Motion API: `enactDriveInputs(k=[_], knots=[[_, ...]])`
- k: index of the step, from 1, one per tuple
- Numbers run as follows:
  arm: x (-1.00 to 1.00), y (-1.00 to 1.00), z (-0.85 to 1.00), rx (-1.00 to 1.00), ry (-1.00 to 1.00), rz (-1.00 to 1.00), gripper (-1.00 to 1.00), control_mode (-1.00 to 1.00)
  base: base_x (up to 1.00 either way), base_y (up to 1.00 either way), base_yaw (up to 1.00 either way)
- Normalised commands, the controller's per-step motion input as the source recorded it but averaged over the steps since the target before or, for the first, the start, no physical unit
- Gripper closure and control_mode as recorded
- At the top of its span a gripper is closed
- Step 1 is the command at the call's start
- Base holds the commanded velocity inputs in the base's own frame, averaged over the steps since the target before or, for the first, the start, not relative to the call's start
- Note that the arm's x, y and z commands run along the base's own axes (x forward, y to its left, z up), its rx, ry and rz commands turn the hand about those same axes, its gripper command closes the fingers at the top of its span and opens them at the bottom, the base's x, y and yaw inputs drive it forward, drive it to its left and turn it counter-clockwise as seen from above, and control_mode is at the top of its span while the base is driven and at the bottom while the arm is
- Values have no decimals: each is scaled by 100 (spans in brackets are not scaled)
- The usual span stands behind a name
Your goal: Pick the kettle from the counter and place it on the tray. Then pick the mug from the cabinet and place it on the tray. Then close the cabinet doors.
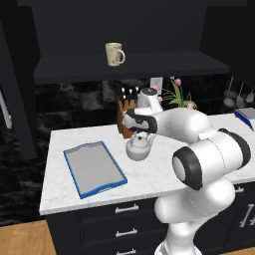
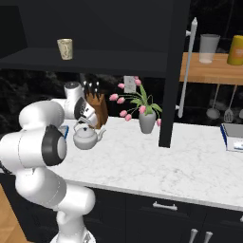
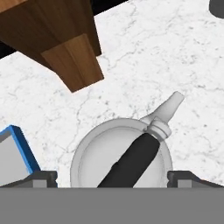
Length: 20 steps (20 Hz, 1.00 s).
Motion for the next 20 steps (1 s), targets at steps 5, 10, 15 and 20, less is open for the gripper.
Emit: enactDriveInputs(k=[5, 10, 15, 20], knots=[[17, 1, -17, 0, 1, 0, -100, -100, 0, 0, 0], [5, 2, -21, 0, 2, 0, -100, -100, 0, 0, 0], [0, 4, -28, 0, 1, 0, 100, -100, 0, 0, 0], [-45, 0, -5, 1, 0, 0, 100, -100, 0, 0, 0]])
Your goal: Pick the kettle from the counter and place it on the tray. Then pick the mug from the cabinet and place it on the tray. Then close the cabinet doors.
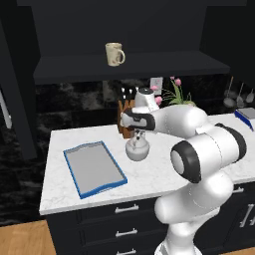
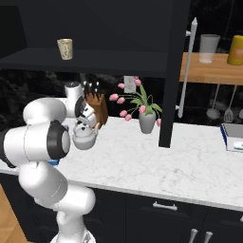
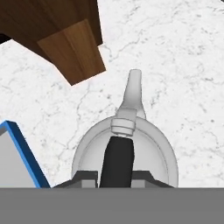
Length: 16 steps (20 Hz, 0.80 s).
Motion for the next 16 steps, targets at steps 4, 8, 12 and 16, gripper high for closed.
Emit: enactDriveInputs(k=[4, 8, 12, 16], knots=[[-66, 0, 14, 7, -9, 0, 100, -100, 0, 0, 0], [-57, 8, 43, 3, -17, 0, 100, -100, 0, 0, 0], [-47, 29, 54, 9, -12, -3, 100, -100, 0, 0, 0], [-23, 62, 44, 25, 2, -11, 100, -100, 0, 0, 0]])
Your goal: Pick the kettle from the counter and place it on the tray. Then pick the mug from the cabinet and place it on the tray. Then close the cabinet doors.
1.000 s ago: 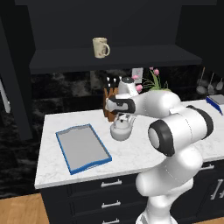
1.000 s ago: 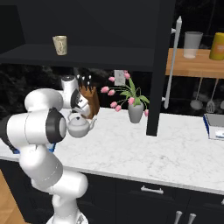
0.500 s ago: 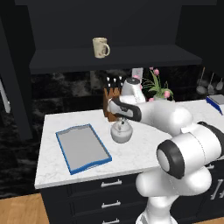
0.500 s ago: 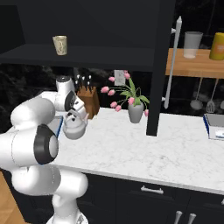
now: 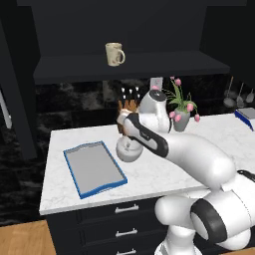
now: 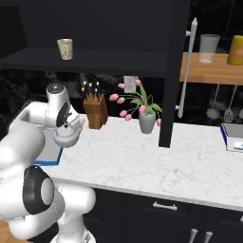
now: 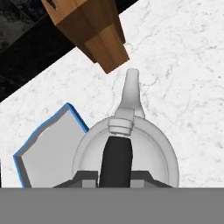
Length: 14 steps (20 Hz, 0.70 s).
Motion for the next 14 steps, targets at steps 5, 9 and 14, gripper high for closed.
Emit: enactDriveInputs(k=[5, 9, 14], knots=[[-3, 80, 33, 16, 0, -5, 100, -100, 0, 0, 0], [8, 87, 2, 0, 3, -4, 100, -100, 0, 0, 0], [21, 73, -9, 0, 18, -3, 100, -100, 0, 0, 0]])
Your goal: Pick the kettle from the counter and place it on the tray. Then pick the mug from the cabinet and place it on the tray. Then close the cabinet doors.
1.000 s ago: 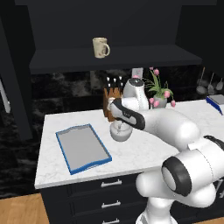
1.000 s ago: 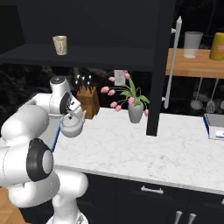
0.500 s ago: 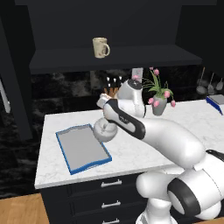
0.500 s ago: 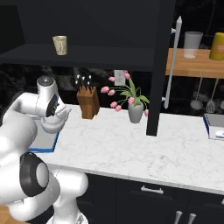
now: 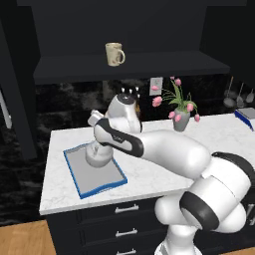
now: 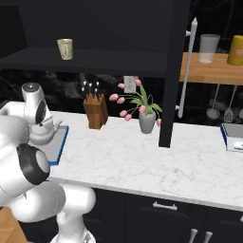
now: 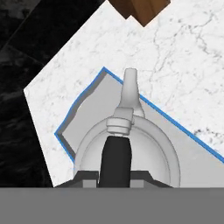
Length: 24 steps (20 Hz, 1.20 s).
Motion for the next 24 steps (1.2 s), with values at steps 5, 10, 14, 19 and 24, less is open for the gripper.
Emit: enactDriveInputs(k=[5, 10, 14, 19, 24], knots=[[31, 53, -24, 0, 14, -7, 100, -100, 0, 0, 0], [37, 20, -17, -4, 6, -13, 100, -100, 0, 0, 0], [32, 10, -15, -8, 0, -17, 100, -100, 0, 0, 0], [35, 12, -9, -5, 0, -18, 100, -100, 0, 0, 0], [28, 7, -6, 0, 0, -15, 100, -100, 0, 0, 0]])
